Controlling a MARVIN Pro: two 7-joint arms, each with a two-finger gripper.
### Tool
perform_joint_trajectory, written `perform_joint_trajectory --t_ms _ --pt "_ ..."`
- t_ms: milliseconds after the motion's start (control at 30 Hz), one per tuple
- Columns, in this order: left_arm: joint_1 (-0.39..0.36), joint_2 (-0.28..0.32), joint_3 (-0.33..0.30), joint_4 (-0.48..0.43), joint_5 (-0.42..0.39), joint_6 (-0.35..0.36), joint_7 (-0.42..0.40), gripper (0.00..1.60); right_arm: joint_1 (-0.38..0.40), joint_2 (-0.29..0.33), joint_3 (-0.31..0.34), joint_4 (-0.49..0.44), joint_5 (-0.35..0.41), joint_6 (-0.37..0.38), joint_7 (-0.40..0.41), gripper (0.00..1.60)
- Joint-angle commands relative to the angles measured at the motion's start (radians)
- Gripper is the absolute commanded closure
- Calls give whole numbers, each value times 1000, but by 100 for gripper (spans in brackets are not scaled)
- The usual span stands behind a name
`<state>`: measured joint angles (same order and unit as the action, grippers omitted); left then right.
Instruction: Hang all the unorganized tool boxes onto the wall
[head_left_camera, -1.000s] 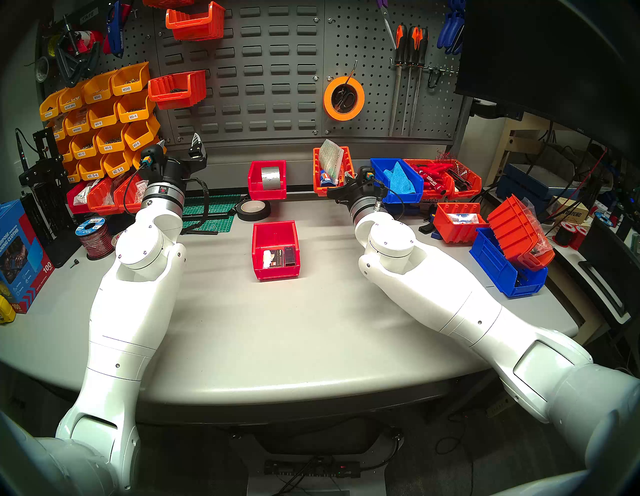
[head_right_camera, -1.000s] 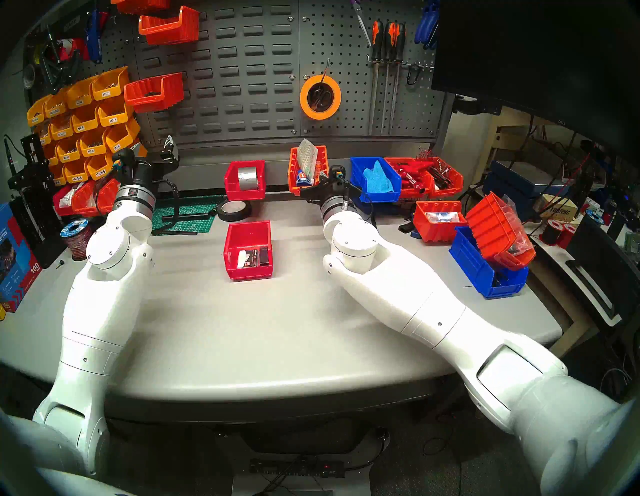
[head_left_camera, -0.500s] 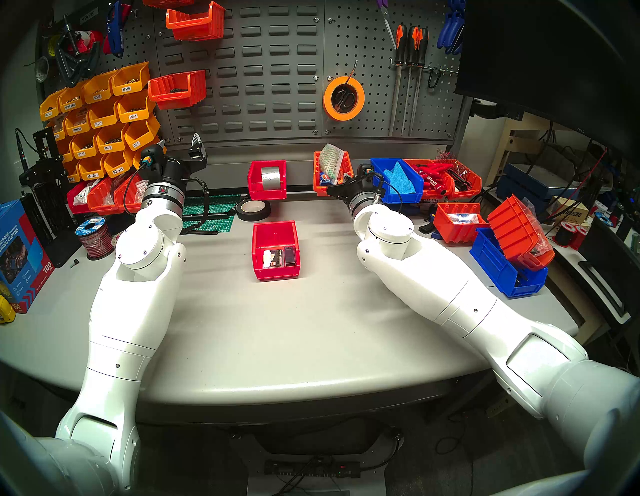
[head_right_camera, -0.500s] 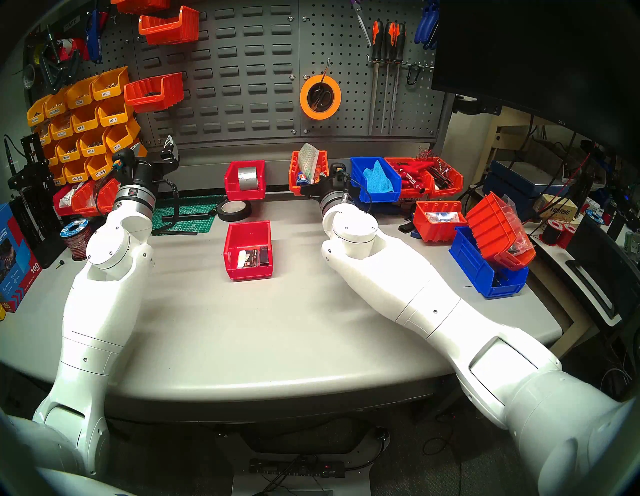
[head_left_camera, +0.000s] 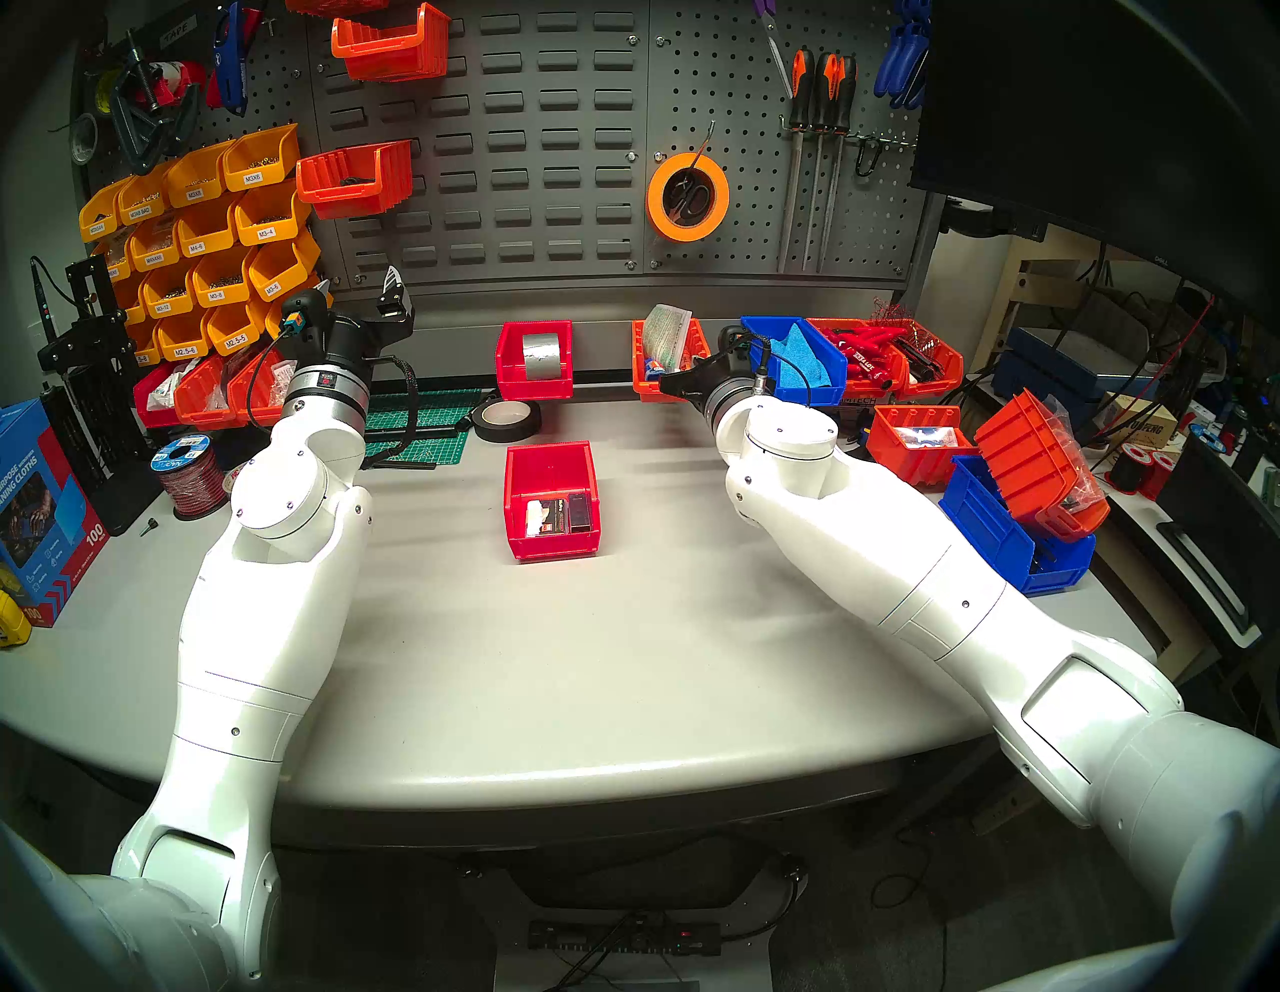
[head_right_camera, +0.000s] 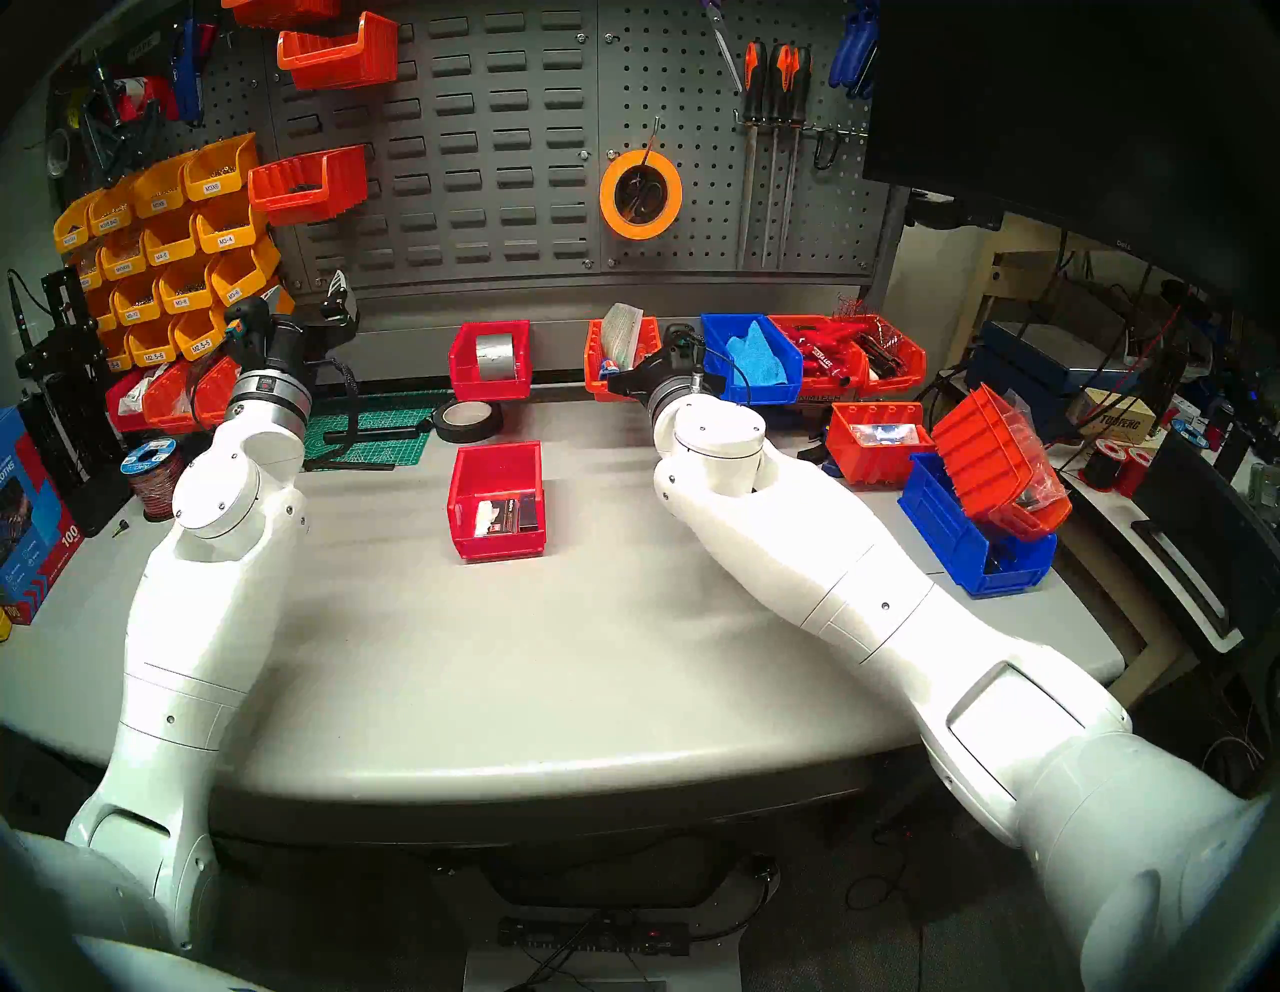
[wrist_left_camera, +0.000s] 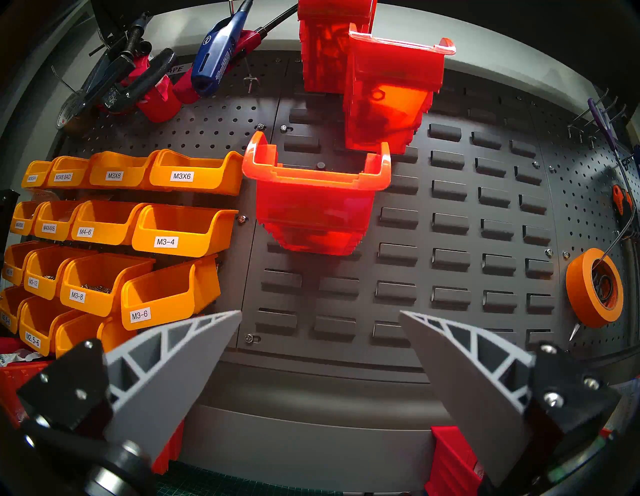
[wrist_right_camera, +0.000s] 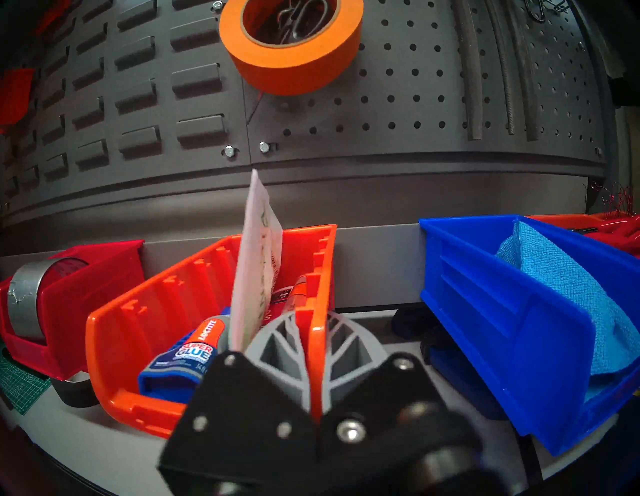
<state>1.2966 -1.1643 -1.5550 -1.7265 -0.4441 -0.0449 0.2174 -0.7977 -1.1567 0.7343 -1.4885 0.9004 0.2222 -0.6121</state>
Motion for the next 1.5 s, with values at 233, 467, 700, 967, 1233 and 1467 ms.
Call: perform_joint_trajectory --t_ms 233,467,700,967,1233,1467 --pt "-10 0 -2 -9 -1 0 0 0 60 -22 6 18 -16 -11 28 160" --pt "-10 0 -2 -9 -1 -1 0 0 88 -40 5 47 -22 -8 51 160" --pt "-10 0 -2 -9 -1 -1 0 0 96 -45 4 60 -23 5 55 160" --pt "-10 0 -2 -9 -1 -1 0 0 114 -38 6 64 -33 15 62 160" --pt "-10 0 -2 -9 -1 -1 0 0 122 -48 13 73 -15 56 52 160" --pt "-11 0 -2 -9 -2 0 0 0 114 -61 23 73 19 121 40 160"
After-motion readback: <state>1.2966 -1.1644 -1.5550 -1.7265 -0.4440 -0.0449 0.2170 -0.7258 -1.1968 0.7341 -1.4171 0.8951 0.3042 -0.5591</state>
